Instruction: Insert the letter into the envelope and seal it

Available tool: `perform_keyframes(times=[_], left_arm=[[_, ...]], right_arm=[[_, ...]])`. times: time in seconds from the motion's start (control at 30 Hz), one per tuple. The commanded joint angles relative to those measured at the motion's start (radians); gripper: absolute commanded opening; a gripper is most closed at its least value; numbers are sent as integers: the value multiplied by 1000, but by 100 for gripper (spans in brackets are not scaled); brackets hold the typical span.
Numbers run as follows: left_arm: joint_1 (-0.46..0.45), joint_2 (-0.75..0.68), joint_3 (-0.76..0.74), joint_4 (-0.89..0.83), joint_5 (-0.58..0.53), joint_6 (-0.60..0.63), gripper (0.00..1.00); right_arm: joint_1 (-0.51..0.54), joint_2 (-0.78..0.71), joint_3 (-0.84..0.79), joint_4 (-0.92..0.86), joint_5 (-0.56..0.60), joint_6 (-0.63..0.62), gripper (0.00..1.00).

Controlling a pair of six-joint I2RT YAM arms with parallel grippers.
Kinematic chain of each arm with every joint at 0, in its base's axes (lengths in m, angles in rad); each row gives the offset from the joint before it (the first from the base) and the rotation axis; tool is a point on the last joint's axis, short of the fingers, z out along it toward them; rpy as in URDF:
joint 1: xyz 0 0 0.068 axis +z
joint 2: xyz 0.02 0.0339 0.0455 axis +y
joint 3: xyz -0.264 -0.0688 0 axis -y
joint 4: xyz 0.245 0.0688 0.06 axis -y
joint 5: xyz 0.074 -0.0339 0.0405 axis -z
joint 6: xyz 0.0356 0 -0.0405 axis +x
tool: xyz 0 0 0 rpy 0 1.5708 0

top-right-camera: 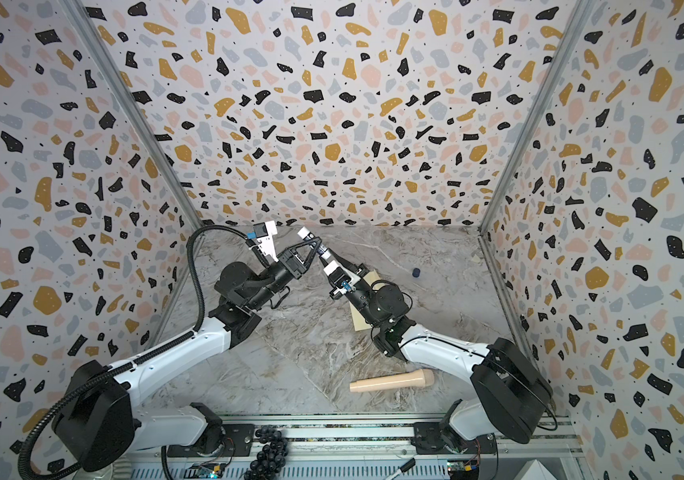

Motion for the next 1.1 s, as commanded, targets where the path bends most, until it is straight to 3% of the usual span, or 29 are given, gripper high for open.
perform_keyframes(times=[0.0,0.07,0.13,0.23,0.3,0.4,0.53,0.77,0.87,0.97,1.07], left_arm=[[-1,-2,21,60,13,27,0],[-2,-3,20,64,30,51,0],[-2,-6,20,72,55,111,0],[-1,-7,14,94,95,159,0],[-2,-3,12,114,119,173,0],[-3,1,8,151,153,182,0],[-5,-6,2,157,164,204,0],[-10,-15,-2,126,147,237,0],[-12,-12,7,91,108,227,0],[-12,-12,21,41,53,199,0],[-12,-14,30,22,29,170,0]], right_arm=[[-13,-22,44,-23,-54,74,0],[-79,-46,48,-69,-211,227,0],[-186,-52,67,-87,-444,464,0],[-307,-13,99,-5,-769,774,0],[-344,24,116,93,-908,944,0],[-368,93,150,266,-1032,1162,0],[-379,152,187,358,-1095,1313,0],[-379,161,192,309,-1100,1303,0],[-379,128,172,234,-1041,1204,4],[-364,33,108,48,-855,939,26],[-277,-98,21,-113,-531,540,62]])
